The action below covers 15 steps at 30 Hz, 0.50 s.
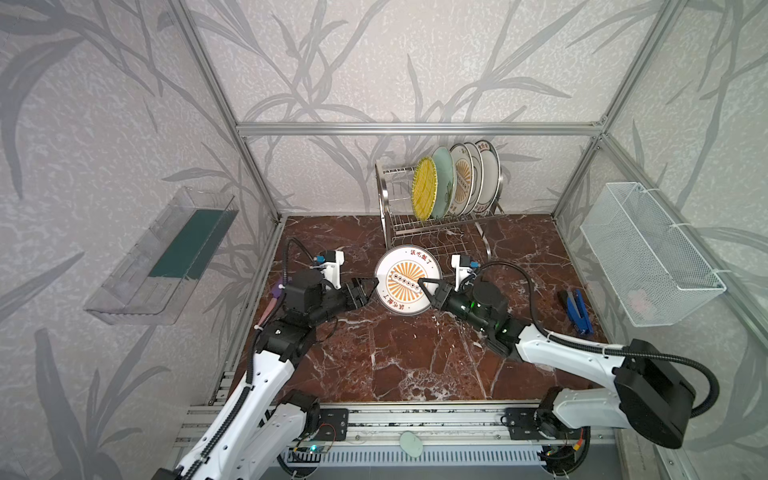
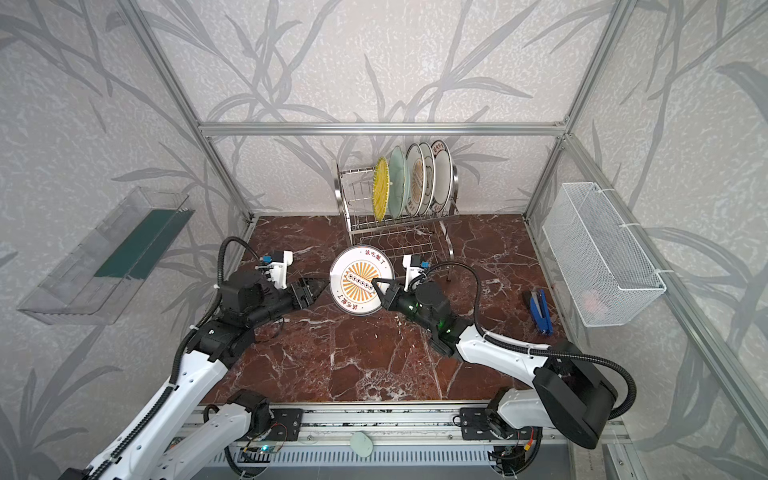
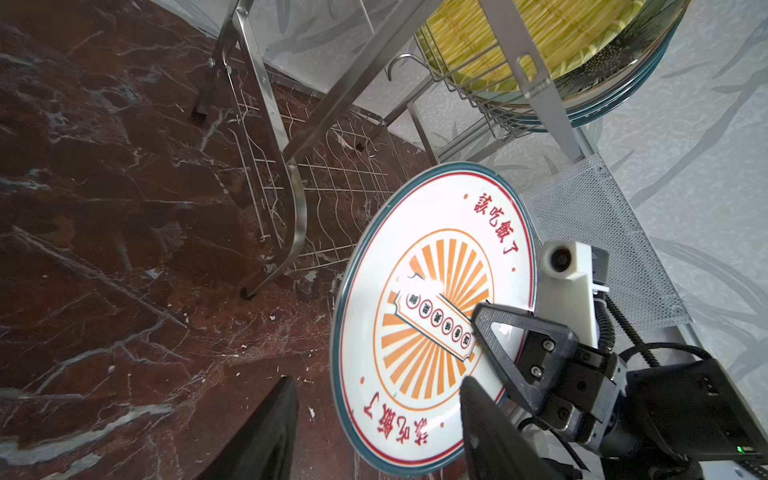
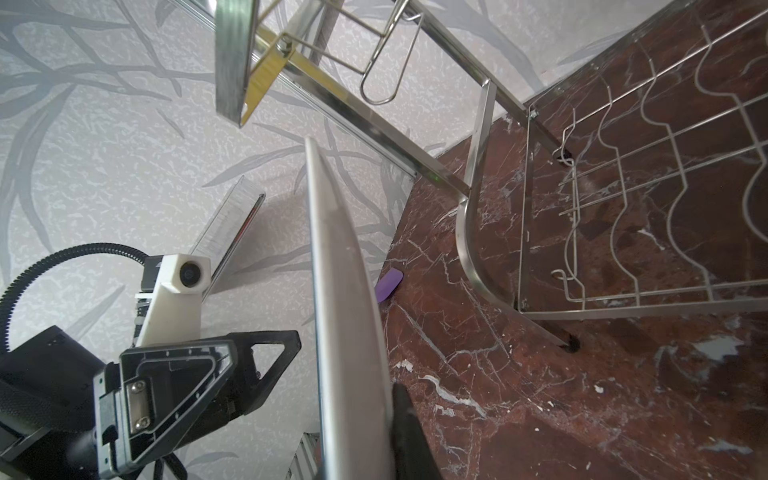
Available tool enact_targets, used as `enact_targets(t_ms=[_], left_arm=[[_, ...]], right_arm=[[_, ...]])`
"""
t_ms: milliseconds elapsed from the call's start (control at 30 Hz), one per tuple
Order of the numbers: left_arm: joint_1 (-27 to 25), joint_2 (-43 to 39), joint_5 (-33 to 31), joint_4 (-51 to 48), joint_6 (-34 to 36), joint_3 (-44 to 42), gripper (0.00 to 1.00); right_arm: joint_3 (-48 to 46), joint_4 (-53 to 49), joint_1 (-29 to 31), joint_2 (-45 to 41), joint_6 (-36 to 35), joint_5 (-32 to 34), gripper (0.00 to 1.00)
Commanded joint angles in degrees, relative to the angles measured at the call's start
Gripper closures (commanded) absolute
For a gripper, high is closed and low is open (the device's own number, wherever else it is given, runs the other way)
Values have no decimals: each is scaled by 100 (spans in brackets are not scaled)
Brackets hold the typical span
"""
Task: Load the plates into the dish rack
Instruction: 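Hold the upright plate between both grippers and steady it, then carry the plate to the rack with the right gripper while left releases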
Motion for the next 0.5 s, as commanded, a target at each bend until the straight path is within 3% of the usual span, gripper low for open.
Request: enact_targets(t_ms=[0, 267, 467], left_arm=[[-8, -66, -349, -793, 581, 410, 40], [-8, 30, -914, -2021, 1553, 1382, 39], [-8, -29, -926, -2219, 2332, 1492, 39]], right_arm=[[257, -251, 39, -298, -407, 125, 100], [642, -726, 228, -425, -977, 25, 100], [1050, -844, 345, -348, -1328, -168, 100]])
